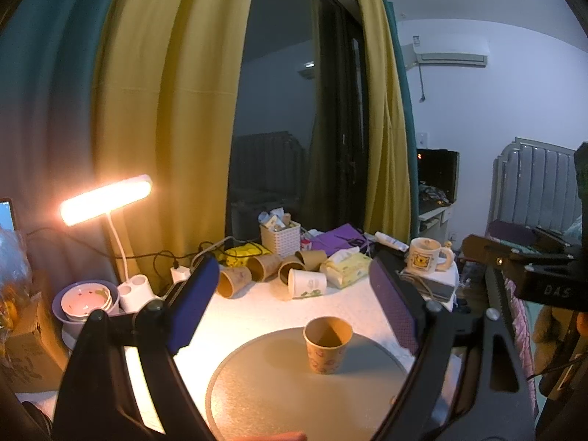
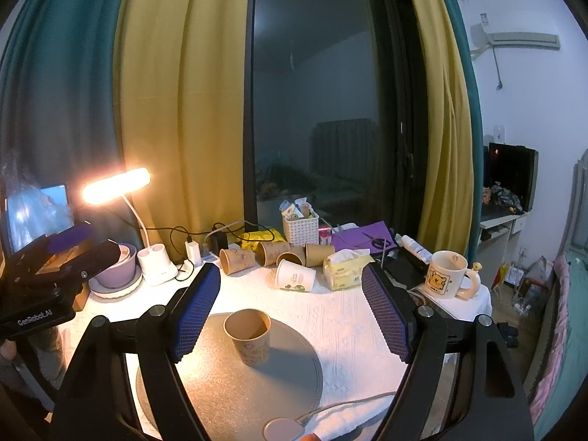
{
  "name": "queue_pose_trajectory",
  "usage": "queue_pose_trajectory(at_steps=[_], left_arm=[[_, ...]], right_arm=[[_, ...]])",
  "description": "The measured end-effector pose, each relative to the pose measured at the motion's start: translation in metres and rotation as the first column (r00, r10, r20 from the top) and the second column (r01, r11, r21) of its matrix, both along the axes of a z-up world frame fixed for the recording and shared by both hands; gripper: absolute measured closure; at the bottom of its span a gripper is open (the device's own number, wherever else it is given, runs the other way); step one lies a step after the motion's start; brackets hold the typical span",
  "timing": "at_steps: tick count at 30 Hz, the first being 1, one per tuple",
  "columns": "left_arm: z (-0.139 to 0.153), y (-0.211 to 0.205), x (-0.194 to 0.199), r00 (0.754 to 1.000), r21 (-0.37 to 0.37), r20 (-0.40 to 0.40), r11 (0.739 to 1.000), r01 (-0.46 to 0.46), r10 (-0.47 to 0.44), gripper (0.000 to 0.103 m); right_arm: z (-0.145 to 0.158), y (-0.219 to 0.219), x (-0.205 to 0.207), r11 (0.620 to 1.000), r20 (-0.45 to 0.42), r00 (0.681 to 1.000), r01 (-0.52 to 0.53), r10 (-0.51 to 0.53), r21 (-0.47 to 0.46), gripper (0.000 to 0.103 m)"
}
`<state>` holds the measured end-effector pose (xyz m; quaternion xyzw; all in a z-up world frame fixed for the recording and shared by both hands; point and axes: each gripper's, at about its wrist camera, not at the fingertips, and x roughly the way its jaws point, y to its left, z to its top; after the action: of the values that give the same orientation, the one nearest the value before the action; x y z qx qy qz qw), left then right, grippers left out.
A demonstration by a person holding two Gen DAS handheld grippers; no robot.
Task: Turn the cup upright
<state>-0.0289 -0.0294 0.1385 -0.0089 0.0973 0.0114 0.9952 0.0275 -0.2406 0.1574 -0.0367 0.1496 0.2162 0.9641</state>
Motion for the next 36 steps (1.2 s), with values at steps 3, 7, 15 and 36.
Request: queue_pose_trajectory(at_steps=[3,7,15,36], left_arm=[[-0.0013,-0.0012,0.0,1.0,-0.002,-0.002,1.0,0.002,-0.002,0.018],[-0.0018,-0.0022,-0.0012,1.0,-0.002,-0.004,1.0,0.002,-0.002,0.018],[-0.0029,-0.0047,-0.0011,1.0,-0.001,-0.007,1.0,0.005,-0.005,0.018],[-0.0033,-0.0043,-0.0007,1.0,-0.002,-0.009,1.0,0.007,-0.007,0.018]], right_arm=[[0.0,-0.0002,0.0001,1.0,0.0,1.0,0.0,0.0,0.0,0.021],[0.0003,-0.0004,0.0006,1.0,-0.001,1.0,0.0,0.0,0.0,0.021],[-0.001,-0.001,-0.0002,1.0,-0.002,1.0,0.0,0.0,0.001,0.021],[-0.0011,-0.0015,0.0008,1.0,-0.005,1.0,0.0,0.0,0.0,0.021]])
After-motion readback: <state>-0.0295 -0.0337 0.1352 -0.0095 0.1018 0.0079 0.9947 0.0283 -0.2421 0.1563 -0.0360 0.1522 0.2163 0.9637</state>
